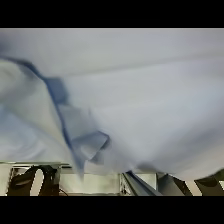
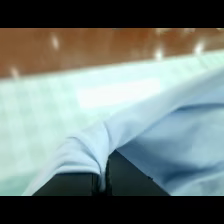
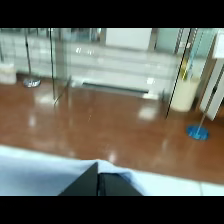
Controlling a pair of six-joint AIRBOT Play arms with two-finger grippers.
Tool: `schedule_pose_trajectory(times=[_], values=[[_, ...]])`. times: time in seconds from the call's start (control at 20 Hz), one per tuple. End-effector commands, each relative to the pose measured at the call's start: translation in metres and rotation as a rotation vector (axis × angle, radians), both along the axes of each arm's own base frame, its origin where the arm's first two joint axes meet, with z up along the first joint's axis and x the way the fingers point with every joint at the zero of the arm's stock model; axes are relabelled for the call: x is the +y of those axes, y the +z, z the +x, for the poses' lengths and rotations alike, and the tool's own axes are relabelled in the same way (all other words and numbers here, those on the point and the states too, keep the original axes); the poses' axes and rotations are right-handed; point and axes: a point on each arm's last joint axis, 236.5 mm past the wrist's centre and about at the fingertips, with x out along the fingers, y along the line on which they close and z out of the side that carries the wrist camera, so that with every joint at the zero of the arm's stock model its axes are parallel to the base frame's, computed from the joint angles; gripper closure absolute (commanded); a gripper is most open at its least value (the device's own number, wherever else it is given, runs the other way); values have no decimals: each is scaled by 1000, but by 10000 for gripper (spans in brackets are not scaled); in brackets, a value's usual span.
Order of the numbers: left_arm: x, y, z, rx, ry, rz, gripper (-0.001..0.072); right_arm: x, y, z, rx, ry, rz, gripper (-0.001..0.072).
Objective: Fold the shirts.
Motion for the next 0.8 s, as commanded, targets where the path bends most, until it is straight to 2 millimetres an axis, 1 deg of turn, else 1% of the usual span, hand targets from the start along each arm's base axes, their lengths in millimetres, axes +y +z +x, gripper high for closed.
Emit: schedule_pose_trajectory(times=[0.0, 0.1, 0.15, 0.25, 0.35, 0.45, 0.5, 0.6, 0.65, 0.7, 0.75], values=[[-6, -111, 20, 308, -50, -143, 688, 21, -85, 48, 257, 104, 71, 691], [-7, -169, 41, 414, -23, -271, 688, 37, -139, 89, 383, 187, 134, 691], [-4, -195, 54, 432, -1, -311, 688, 40, -164, 113, 429, 210, 154, 691], [10, -237, 82, 449, 84, -371, 688, 35, -207, 165, 524, 188, 208, 691], [29, -266, 110, 457, 162, -380, 688, 33, -240, 221, 563, 179, 276, 691], [42, -283, 140, 448, 203, -375, 688, 34, -272, 272, 585, 171, 369, 692], [46, -288, 154, 444, 212, -371, 688, 35, -288, 294, 603, 169, 410, 691], [49, -302, 184, 461, 219, -354, 688, 39, -316, 332, 653, 171, 490, 691], [49, -307, 198, 474, 218, -349, 684, 43, -327, 348, 675, 181, 537, 691], [49, -309, 214, 484, 214, -347, 635, 47, -334, 361, 687, 191, 589, 666], [51, -309, 229, 484, 212, -345, 433, 51, -336, 373, 687, 202, 643, 450]])
